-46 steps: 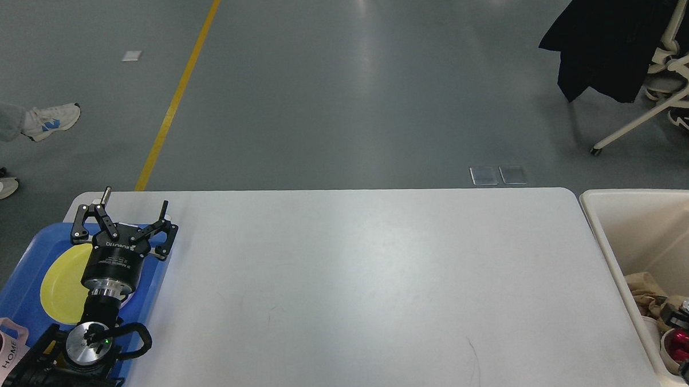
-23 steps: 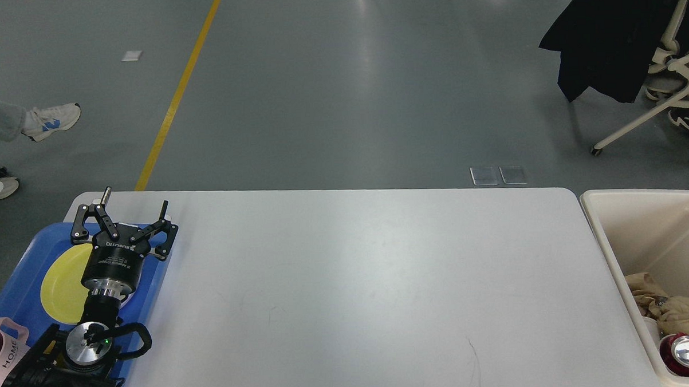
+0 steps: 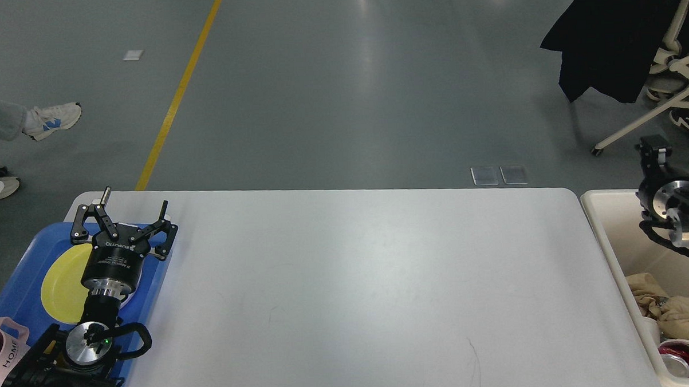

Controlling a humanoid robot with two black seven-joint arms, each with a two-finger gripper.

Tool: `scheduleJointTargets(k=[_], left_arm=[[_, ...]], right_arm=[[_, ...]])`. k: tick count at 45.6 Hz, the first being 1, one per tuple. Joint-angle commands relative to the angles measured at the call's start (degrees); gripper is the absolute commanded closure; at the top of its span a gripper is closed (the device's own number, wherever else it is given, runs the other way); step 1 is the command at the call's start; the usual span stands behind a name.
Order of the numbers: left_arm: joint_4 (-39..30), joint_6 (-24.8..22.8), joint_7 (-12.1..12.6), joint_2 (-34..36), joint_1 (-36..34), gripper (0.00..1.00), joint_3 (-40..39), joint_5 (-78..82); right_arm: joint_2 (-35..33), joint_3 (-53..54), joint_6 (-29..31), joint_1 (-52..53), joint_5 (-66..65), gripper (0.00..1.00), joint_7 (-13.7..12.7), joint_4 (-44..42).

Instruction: Tidy desktop

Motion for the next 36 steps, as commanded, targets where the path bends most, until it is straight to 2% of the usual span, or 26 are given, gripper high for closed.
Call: scheduleJointTargets(k=[1,8,15,18,20,24,26,31,36], left_arm=[[0.0,0.0,0.0,-0.01,0.0,0.04,0.04,0.0],[0.0,0.0,0.0,-0.01,0.0,0.04,0.04,0.0],[0.0,0.0,0.0,-0.01,0.09,0.04,0.04,0.0],[0.0,0.0,0.0,-0.01,0.0,0.04,0.04,0.0],[0.0,0.0,0.0,-0.01,0.0,0.04,0.04,0.0],[0.0,0.0,0.0,-0.01,0.09,0.04,0.04,0.0],[0.0,0.0,0.0,-0.01,0.09,0.04,0.04,0.0],[0.0,0.0,0.0,-0.01,0.0,0.04,0.04,0.0],[0.0,0.0,0.0,-0.01,0.0,0.04,0.04,0.0]], right_arm=[[0.6,16.97,5.95,-4.77,-0.1,0.0,-0.02,6.16],[7.37,37.19,11.4,-14.62,-2.55,0.0,0.07,8.01],[15.37,49.95,17.55,-23.49,-4.58,0.0,0.6,8.01],[16.95,53.47,21.59,-25.52,-4.58,0.0,1.65,7.14],[17.22,55.05,24.14,-26.66,-4.58,0.0,4.28,6.52],[17.22,55.32,28.27,-29.91,-4.58,0.0,13.06,5.99],[17.05,54.54,29.42,-31.23,-4.67,0.0,15.53,5.99],[16.87,50.49,29.6,-32.73,-4.84,0.0,18.26,5.99],[17.22,49.79,29.25,-32.82,-4.76,0.0,18.62,5.81]])
